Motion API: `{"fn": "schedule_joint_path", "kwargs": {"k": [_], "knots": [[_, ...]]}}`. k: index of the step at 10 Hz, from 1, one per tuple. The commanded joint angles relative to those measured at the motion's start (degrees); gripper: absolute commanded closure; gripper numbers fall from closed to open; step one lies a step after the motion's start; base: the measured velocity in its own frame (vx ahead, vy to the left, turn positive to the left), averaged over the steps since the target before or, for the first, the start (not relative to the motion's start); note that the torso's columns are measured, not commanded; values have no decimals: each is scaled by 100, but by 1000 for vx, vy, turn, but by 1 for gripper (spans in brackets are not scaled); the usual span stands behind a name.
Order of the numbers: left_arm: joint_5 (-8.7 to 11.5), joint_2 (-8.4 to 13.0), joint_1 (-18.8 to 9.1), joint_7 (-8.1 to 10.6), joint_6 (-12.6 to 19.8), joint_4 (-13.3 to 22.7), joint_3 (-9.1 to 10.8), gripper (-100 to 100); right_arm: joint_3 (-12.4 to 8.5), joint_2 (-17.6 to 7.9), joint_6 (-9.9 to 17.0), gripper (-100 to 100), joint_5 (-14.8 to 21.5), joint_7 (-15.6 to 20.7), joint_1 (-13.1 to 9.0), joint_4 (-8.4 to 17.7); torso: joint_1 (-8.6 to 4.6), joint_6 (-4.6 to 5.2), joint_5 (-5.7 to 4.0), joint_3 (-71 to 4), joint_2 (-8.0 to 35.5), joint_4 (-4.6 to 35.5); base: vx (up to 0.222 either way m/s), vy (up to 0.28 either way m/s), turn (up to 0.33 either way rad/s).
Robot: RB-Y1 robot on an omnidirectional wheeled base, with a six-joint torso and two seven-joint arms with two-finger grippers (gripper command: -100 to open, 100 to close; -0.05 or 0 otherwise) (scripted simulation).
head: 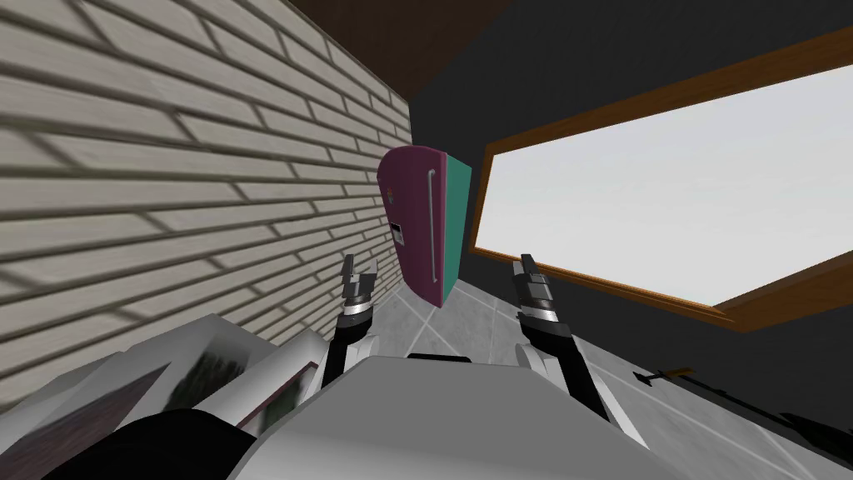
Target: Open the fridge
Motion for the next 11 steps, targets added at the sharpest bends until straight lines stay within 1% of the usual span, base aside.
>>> {"fn": "schedule_joint_path", "kwargs": {"k": [1, 3, 9, 10, 11], "knots": [[0, 0, 0, 0, 0, 0, 0, 0, 0, 0, 0, 0, 0, 0, 0, 0, 0, 0, 0, -467, 232, 235, 0, 0, 0], [0, 0, 0, 0, 0, -1, 0, 0, 0, 0, 0, 0, 0, 0, 0, -1, 0, 0, 0, -2014, 1003, 1006, 0, 0, 0], [0, 0, 0, 0, -1, -2, 0, 0, 0, 0, -1, 0, 0, 0, 0, -2, 0, 0, 0, -7073, 3539, 3537, 0, 0, 0], [17, 236, -11, 9, 6, 39, 4, -100, 0, 0, -1, 0, 0, 0, 0, -2, 0, 0, 0, -7919, 3962, 3960, 17, -9, 8], [34, 385, -21, 17, 12, 80, 8, -100, 0, 0, 0, 0, 0, 0, 0, 0, -1, 0, 0, -8315, 4152, 4148, 28, -17, 14]]}}
